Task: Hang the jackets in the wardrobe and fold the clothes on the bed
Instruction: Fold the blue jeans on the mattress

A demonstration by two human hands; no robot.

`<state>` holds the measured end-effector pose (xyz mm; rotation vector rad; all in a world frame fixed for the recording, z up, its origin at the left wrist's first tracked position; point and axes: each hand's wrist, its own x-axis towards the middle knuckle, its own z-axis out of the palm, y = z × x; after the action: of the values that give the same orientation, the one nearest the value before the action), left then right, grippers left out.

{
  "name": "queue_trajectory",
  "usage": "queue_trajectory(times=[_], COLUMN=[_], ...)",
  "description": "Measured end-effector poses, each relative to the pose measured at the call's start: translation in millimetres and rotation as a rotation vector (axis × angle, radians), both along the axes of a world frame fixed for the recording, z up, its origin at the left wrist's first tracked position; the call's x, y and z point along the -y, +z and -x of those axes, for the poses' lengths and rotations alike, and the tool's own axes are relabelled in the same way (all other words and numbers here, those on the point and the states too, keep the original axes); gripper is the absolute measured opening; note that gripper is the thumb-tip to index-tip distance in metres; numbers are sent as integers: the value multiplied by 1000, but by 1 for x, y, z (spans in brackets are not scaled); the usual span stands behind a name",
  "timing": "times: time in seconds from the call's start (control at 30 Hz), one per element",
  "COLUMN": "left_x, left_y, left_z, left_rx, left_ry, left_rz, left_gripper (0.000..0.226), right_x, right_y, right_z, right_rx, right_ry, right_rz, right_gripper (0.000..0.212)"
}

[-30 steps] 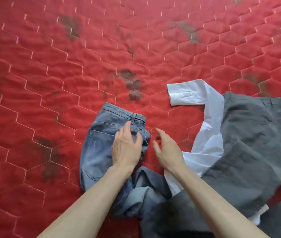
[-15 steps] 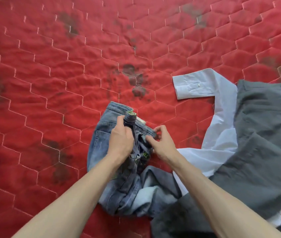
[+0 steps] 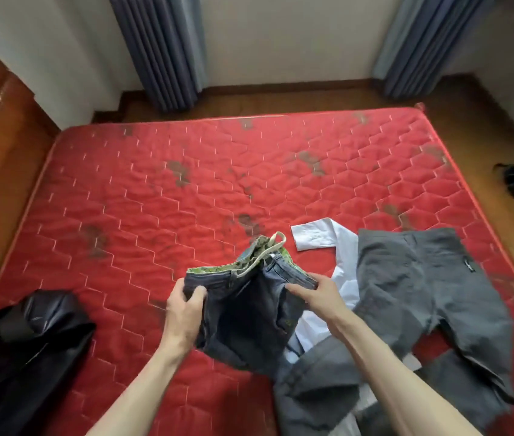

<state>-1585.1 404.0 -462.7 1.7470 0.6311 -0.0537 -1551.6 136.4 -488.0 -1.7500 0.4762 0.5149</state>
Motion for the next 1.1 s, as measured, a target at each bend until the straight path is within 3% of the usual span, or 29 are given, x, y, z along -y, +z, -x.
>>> queue_trajectory(times=[0.13, 0.3, 0.43, 0.67, 0.8, 0.9, 1.0, 1.1], left_x=[-18, -20, -8, 6, -6, -14, -20, -24], left_y=[88, 193, 278, 440, 505, 512, 489, 481], left_z=[15, 12, -13, -63, -79, -83, -86, -89], left_rx=[113, 340, 565, 915, 1004, 1033, 950, 953], left_ry=[-178, -234, -131, -88, -111, -73, -108, -101], left_rz=[25, 30, 113, 143, 94, 27, -55, -72], left_gripper=[22, 15, 11, 6, 10, 6, 9, 10], right_x=[9, 36, 69, 117, 133, 134, 138, 138], right_y=[122, 270, 377, 521, 568, 565, 545, 531], right_z=[7, 5, -1, -25, -33, -39, -51, -56], right_rx=[250, 648, 912, 1148, 1329, 1367, 1278, 1280], right_ry=[75, 209, 145, -21, -68, 2, 62, 34], right_rz=[87, 433, 613, 695, 498, 385, 494, 516], right_gripper=[16, 28, 21, 25, 24, 25, 34, 25])
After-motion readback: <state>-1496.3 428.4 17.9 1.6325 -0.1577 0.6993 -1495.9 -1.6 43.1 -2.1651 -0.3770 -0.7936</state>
